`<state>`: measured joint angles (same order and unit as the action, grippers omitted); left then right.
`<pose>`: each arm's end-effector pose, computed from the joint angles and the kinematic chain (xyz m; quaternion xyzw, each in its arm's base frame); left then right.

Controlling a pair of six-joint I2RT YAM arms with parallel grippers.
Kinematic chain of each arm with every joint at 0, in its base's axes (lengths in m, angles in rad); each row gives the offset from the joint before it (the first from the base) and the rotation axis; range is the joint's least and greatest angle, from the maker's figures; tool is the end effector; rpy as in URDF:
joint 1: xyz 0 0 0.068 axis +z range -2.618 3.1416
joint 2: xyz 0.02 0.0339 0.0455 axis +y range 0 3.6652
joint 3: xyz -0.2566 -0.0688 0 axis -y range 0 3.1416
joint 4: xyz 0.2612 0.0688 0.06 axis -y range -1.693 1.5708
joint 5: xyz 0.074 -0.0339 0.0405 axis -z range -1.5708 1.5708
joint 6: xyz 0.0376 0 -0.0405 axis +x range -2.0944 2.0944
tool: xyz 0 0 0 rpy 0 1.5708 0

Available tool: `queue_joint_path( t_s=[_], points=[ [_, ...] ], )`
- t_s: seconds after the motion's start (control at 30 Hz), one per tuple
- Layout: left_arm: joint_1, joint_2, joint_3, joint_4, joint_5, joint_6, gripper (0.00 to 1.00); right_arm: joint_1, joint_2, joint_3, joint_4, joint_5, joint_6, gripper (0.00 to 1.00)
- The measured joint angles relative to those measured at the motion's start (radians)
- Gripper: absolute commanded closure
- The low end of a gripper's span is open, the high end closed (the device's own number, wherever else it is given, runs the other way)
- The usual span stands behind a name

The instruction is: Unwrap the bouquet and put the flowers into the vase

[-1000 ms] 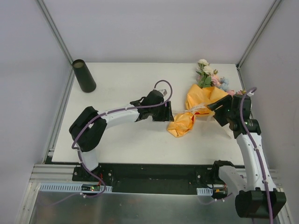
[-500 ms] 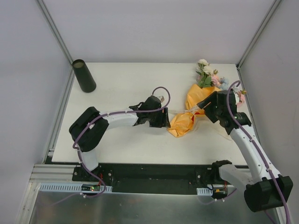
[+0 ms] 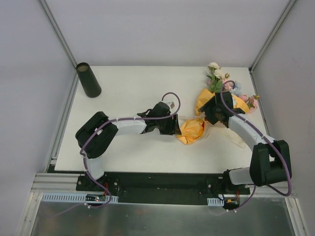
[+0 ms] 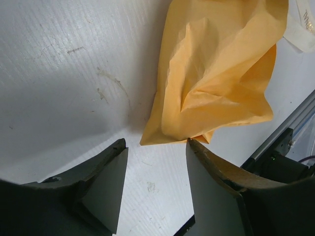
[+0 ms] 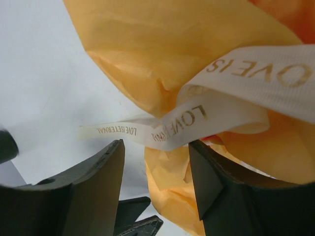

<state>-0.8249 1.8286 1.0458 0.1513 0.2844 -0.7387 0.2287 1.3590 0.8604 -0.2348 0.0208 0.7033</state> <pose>0.2649 -0.3023 0.1549 0.1021 0.8791 -0.4053 0.2289 0.2992 0.0689 0.2175 0.2189 0.8870 0.1742 0.3675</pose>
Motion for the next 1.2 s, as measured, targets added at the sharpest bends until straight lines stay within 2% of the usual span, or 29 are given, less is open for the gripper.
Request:
queue_joint_path(
  t_s=[0.33, 0.4, 0.47, 0.5, 0.67, 0.83, 0.87, 1.03, 1.2],
  points=[
    [0.0, 0.042, -0.011, 0.039, 0.014, -0.002, 0.57, 0.0, 0.071, 0.048, 0.02, 0.098, 0.074, 0.71],
    [0.0, 0.05, -0.013, 0.049, 0.022, -0.002, 0.59, 0.0, 0.08, 0.063, 0.019, 0.112, 0.079, 0.82],
    [0.0, 0.053, -0.015, 0.055, 0.025, -0.002, 0.61, 0.0, 0.084, 0.074, 0.018, 0.125, 0.082, 0.98],
    [0.0, 0.054, -0.015, 0.057, 0.025, -0.002, 0.62, 0.0, 0.085, 0.08, 0.017, 0.128, 0.084, 1.0],
    [0.0, 0.064, -0.015, 0.076, 0.028, -0.003, 0.67, 0.005, 0.09, 0.094, 0.029, 0.113, 0.089, 1.0],
    [0.0, 0.073, -0.022, 0.103, 0.03, -0.007, 0.68, 0.056, 0.092, 0.094, 0.122, 0.021, 0.107, 1.0],
    [0.0, 0.074, -0.024, 0.108, 0.031, -0.008, 0.68, 0.075, 0.095, 0.095, 0.146, 0.0, 0.113, 0.98],
    [0.0, 0.077, -0.029, 0.127, 0.034, -0.011, 0.67, 0.125, 0.153, 0.113, 0.182, -0.063, 0.1, 0.75],
    [0.0, 0.077, -0.04, 0.15, 0.037, -0.014, 0.65, 0.12, 0.145, 0.152, 0.027, -0.051, -0.057, 0.73]
  ],
)
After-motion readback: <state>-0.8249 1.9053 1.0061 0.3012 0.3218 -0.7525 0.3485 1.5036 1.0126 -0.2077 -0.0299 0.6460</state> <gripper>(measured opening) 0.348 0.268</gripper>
